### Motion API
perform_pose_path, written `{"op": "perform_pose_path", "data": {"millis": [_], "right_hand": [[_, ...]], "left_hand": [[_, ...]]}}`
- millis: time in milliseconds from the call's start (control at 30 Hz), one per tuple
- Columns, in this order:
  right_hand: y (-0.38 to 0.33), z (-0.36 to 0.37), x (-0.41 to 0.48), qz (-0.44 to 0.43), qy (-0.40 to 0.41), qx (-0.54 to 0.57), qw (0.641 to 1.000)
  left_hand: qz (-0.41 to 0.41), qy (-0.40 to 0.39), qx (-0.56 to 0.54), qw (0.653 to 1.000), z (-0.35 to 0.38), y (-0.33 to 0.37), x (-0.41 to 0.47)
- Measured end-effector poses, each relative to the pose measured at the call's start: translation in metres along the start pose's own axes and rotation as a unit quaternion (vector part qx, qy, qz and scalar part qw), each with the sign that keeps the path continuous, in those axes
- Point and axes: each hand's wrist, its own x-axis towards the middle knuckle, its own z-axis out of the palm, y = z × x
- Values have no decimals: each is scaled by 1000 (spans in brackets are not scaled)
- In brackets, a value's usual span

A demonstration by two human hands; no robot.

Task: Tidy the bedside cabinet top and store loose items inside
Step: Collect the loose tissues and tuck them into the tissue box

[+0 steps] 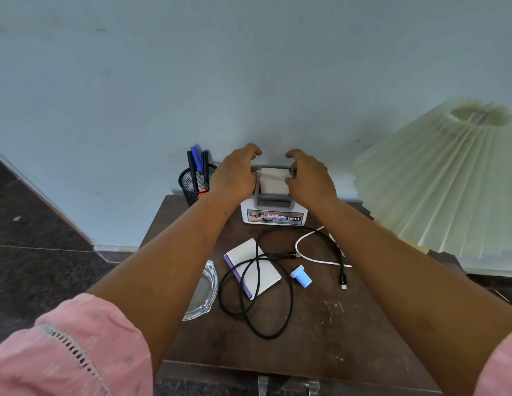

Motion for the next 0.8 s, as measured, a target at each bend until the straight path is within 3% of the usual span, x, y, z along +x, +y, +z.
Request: {"op": "perform_pose_path", "data": {"millis": [200,433,633,800], "right_hand": [[2,-7,12,13,-8,78,997],[3,-7,25,-65,-104,-19,992],[5,1,24,-83,-32,-24,996],[1,-1,16,-72,-21,9,997]], "left_hand": [[-20,3,-19,1000,-3,5,-3],[-24,27,-52,998,11,2,-1],[-39,56,-127,989,13,-2,-6],[-91,57,-202,974,7,6,-14]]}}
